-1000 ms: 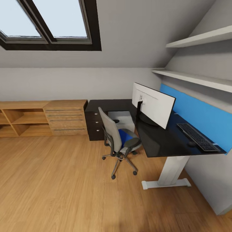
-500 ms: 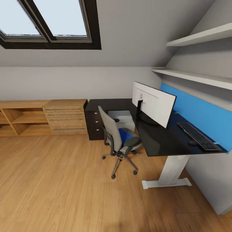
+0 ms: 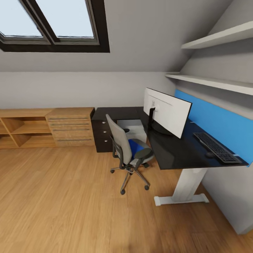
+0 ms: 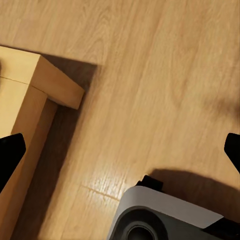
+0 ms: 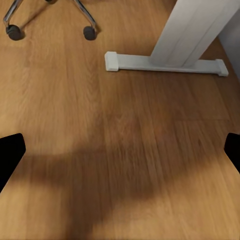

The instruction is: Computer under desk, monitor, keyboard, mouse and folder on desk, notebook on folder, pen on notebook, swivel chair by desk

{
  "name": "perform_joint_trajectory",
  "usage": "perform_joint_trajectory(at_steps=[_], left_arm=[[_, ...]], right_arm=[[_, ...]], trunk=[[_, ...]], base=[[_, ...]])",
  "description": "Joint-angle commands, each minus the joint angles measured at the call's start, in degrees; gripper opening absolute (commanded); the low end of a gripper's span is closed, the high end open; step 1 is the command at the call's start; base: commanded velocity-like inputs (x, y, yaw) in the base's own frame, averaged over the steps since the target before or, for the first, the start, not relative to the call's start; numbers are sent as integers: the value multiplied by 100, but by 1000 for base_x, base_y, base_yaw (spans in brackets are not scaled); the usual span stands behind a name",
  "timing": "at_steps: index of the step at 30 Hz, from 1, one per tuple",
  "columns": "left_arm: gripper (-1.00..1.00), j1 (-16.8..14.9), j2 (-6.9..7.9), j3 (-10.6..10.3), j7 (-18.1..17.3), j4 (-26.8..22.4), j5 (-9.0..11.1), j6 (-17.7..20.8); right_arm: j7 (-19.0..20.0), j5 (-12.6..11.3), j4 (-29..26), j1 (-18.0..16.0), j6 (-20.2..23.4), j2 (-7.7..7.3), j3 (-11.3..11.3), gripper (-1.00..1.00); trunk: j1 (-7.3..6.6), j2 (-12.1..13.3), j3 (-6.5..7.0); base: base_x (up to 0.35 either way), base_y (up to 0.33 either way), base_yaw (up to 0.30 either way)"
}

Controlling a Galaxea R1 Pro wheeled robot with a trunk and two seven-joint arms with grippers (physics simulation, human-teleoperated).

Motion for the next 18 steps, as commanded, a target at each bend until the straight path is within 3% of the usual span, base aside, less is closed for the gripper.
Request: perform_joint_trajectory(at_steps=[1,14,18], left_arm=[[100,-4,4,-49,31,2,51,-20],[100,-4,5,-49,26,2,51,-25],[100,-4,6,-49,29,2,51,-26]], right_arm=[[-28,61,4,-4,-11,3,-40,100],[-28,61,4,-4,-11,3,-40,100],[-28,61,4,-4,-11,3,-40,100]], trunk=[[23,-46,-25],[309,-567,-258],[397,-727,-330]], base=[[99,-11,0],[275,26,0],[114,41,0]])
